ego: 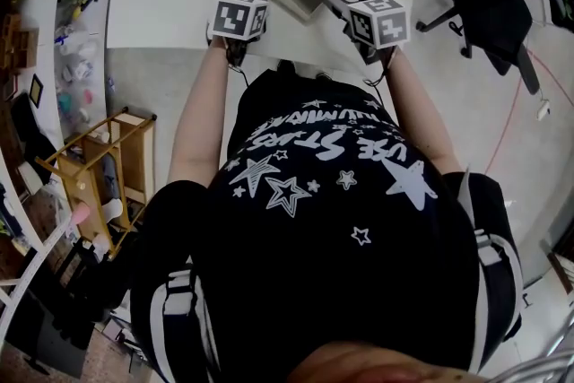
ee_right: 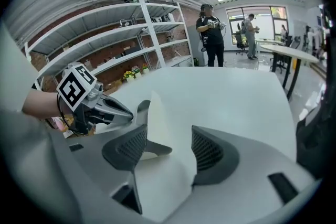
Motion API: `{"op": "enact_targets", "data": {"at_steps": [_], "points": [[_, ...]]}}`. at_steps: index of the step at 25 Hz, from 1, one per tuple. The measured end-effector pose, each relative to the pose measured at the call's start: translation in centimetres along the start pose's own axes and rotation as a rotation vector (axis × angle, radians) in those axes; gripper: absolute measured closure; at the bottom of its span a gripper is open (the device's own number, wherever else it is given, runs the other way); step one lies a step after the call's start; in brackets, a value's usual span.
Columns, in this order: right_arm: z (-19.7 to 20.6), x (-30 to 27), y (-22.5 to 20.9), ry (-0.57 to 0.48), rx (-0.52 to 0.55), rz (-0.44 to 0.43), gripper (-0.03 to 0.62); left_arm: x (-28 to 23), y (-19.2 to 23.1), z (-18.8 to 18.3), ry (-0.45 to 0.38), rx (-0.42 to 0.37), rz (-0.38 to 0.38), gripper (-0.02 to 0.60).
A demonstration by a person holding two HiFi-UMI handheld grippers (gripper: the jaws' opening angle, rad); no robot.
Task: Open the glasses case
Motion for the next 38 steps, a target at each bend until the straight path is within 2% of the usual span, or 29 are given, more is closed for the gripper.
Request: {"op": "enact_targets", "data": {"at_steps": [6, 14, 19, 21, 25, 29, 34, 38], "points": [[0.1, 1.6, 0.5, -0.029, 0.048, -0.045, 0.318, 1.8, -0.9, 0.0, -0.032, 0.041, -0.068, 0.569], [1.5, 5.8, 1.3, -0.082, 0.128, -0.109, 0.323, 7.5, -4.8, 2.3, -0.153, 0.184, -0.151, 0.569], [3.7, 8.8, 1.9, -0.111, 0.163, -0.161, 0.415, 11.1, -9.4, 4.4, -0.216, 0.254, -0.194, 0.569], [4.4, 9.5, 2.6, -0.109, 0.187, -0.200, 0.430, 12.4, -10.8, 4.9, -0.246, 0.264, -0.209, 0.569], [5.7, 10.2, 3.9, -0.088, 0.253, -0.223, 0.497, 14.9, -12.6, 5.7, -0.281, 0.290, -0.203, 0.569], [6.2, 10.7, 4.6, -0.102, 0.259, -0.225, 0.541, 17.3, -13.2, 5.8, -0.336, 0.328, -0.214, 0.569], [7.0, 11.2, 6.4, -0.096, 0.226, -0.241, 0.554, 19.8, -13.7, 7.2, -0.402, 0.383, -0.199, 0.569], [8.6, 11.6, 9.3, -0.100, 0.223, -0.234, 0.569, 22.3, -14.3, 9.9, -0.433, 0.388, -0.176, 0.569]]}}
Point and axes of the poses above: the fingertips, and each gripper's own axes: x backward along the fingers, y to its left, z out of its underside, the point moved 9 cm from there along x, backward along the fingers, and after that the axes turned 13 degrees about -z, right-handed, at the moved point
